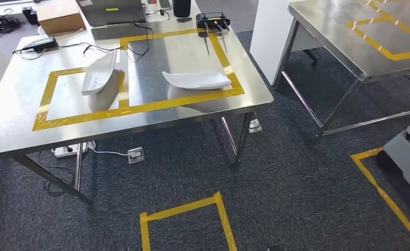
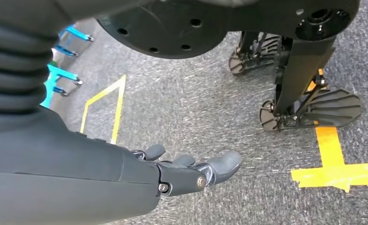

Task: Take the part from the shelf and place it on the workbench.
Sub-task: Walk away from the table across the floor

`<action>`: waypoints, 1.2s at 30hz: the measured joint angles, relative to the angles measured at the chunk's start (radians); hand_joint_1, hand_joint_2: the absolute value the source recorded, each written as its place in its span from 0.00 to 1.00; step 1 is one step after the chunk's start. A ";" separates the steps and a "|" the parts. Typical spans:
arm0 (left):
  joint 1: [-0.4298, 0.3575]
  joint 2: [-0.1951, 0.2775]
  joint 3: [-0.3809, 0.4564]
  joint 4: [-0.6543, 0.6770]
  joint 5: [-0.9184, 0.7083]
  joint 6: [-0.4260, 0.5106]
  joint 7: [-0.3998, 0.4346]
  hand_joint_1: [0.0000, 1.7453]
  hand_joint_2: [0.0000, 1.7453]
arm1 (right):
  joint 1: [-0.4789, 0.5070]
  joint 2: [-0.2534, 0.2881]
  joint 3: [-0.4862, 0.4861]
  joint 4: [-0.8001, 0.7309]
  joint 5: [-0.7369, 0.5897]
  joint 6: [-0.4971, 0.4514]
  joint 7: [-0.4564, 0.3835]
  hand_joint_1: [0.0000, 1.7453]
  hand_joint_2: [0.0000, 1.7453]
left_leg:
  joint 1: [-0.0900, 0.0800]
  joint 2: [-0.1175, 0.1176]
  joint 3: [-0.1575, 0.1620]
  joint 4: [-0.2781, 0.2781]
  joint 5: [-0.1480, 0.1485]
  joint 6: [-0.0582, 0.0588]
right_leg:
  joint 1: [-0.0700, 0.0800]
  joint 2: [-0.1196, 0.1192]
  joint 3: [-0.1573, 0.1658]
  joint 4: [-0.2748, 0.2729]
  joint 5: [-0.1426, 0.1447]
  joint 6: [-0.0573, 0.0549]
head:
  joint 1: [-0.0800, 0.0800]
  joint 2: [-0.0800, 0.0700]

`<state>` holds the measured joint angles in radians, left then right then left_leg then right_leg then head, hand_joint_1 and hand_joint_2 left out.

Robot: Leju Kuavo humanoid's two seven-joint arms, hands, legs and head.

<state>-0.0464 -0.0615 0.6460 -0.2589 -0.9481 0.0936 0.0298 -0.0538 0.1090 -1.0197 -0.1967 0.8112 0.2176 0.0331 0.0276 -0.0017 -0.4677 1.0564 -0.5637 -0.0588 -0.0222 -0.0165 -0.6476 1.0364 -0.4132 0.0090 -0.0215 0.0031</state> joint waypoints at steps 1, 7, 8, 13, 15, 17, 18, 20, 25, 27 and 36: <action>-0.005 -0.002 0.000 0.003 -0.011 -0.003 -0.009 0.00 0.00 | 0.000 -0.002 0.000 -0.001 0.004 0.000 -0.006 0.00 1.00 | -0.004 -0.001 0.010 -0.024 -0.013 0.010 | 0.001 0.000 -0.003 0.000 0.010 0.007 | 0.001 0.000; -0.033 -0.007 -0.001 0.018 -0.081 -0.043 0.014 0.00 0.00 | 0.001 -0.002 0.000 -0.001 0.007 0.002 -0.043 0.00 1.00 | -0.013 0.009 -0.067 -0.025 0.049 0.078 | -0.002 0.007 -0.053 0.132 -0.123 0.027 | 0.005 0.000; -0.037 -0.007 -0.001 0.020 -0.089 -0.047 0.019 0.00 0.00 | 0.000 -0.002 0.000 -0.001 0.005 0.003 -0.044 0.00 1.00 | -0.016 0.010 -0.083 -0.024 0.063 0.082 | 0.001 0.008 -0.065 0.196 -0.166 0.024 | 0.005 0.000; -0.048 -0.010 -0.011 0.027 -0.109 -0.054 0.039 0.00 0.00 | -0.005 -0.003 0.000 -0.002 0.005 0.003 0.009 0.00 1.00 | -0.039 0.011 -0.156 -0.021 0.127 0.088 | 0.032 0.012 0.077 0.157 -0.120 -0.023 | 0.007 0.000; -0.052 -0.014 -0.011 0.028 -0.105 -0.054 0.043 0.00 0.00 | -0.010 -0.003 -0.003 -0.004 0.002 0.005 0.060 0.00 1.00 | -0.042 0.012 -0.170 -0.021 0.149 0.083 | 0.047 0.013 0.173 0.015 -0.135 -0.046 | 0.009 0.000; -0.053 -0.013 -0.010 0.029 -0.103 -0.054 0.047 0.00 0.00 | -0.013 -0.001 -0.008 -0.005 0.010 0.007 0.107 0.00 1.00 | -0.039 0.015 -0.176 -0.027 0.171 0.073 | 0.053 0.014 0.196 -0.045 -0.145 -0.053 | 0.010 0.000; -0.052 -0.012 -0.010 0.030 -0.102 -0.053 0.047 0.00 0.00 | -0.013 0.002 -0.010 -0.005 0.019 0.009 0.124 0.00 1.00 | -0.038 0.015 -0.179 -0.030 0.179 0.068 | 0.051 0.014 0.188 -0.050 -0.134 -0.054 | 0.010 0.000; -0.045 -0.010 -0.009 0.032 -0.097 -0.051 0.048 0.00 0.00 | -0.011 0.006 -0.011 -0.005 0.034 0.008 0.136 0.00 1.00 | -0.036 0.010 -0.192 -0.011 0.147 0.055 | 0.044 0.011 0.172 -0.061 -0.106 -0.061 | 0.010 0.000; -0.039 -0.002 -0.007 0.034 -0.108 -0.050 0.051 0.00 0.00 | -0.010 0.009 -0.014 -0.005 0.055 0.008 0.121 0.00 1.00 | -0.019 0.005 -0.228 0.233 -0.023 0.019 | 0.032 0.004 0.088 -0.054 -0.041 -0.058 | 0.009 0.000; -0.039 -0.001 -0.006 0.034 -0.109 -0.050 0.051 0.00 0.00 | -0.010 0.010 -0.014 -0.005 0.066 0.008 0.109 0.00 1.00 | -0.010 0.005 -0.173 0.216 0.029 0.006 | 0.024 0.000 0.050 -0.039 -0.021 -0.047 | 0.009 0.000; -0.041 -0.002 0.010 0.034 -0.115 -0.049 0.031 0.00 0.00 | -0.008 0.014 -0.014 -0.010 0.074 0.010 0.033 0.00 1.00 | -0.009 0.010 -0.041 -0.033 0.030 0.066 | 0.010 0.006 -0.035 0.043 -0.037 0.014 | 0.023 0.000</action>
<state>-0.0878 -0.0638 0.6558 -0.2245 -1.0631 0.0449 0.0609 -0.0615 0.1227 -1.0342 -0.2071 0.8851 0.2275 0.0662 0.0185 0.0083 -0.5089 1.0230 -0.5336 0.0069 -0.0127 -0.0102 -0.6822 1.0796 -0.4497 0.0232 0.0016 0.0031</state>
